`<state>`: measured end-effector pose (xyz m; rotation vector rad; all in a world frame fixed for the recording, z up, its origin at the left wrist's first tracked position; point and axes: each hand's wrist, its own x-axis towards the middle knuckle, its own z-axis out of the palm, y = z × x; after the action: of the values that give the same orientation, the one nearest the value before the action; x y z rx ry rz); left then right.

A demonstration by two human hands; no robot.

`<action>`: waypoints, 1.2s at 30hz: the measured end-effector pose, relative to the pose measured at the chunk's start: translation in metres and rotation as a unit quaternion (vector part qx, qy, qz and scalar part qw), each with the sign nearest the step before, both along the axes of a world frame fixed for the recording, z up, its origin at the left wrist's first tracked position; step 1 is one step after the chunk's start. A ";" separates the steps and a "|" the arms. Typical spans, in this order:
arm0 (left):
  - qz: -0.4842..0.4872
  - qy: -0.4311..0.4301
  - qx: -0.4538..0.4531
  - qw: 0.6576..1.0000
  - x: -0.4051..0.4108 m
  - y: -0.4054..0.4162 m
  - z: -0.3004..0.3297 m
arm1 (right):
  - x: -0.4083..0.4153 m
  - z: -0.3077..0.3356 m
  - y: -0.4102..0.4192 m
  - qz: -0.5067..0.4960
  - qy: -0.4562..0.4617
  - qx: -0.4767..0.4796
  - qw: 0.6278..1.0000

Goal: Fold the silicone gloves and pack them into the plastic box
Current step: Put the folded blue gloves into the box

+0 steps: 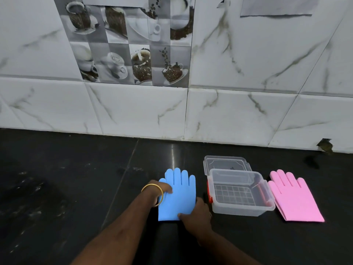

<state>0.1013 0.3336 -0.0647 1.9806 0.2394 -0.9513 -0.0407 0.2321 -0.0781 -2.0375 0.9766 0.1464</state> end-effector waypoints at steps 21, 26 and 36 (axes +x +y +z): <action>0.210 0.110 -0.485 0.842 -0.013 -0.033 0.115 | 0.032 0.118 -0.012 -0.179 -0.406 0.526 0.726; 0.189 0.123 -0.535 0.814 -0.036 -0.057 0.112 | 0.035 0.135 -0.049 -0.200 -0.434 0.490 0.729; 0.289 0.224 -0.585 0.724 -0.105 -0.123 0.058 | 0.017 0.175 -0.106 -0.238 -0.322 0.468 0.788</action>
<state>-0.0040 0.2103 -0.0065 0.4228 0.3690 -0.8020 -0.0236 0.1258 0.0965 -0.7764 0.7104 -0.2828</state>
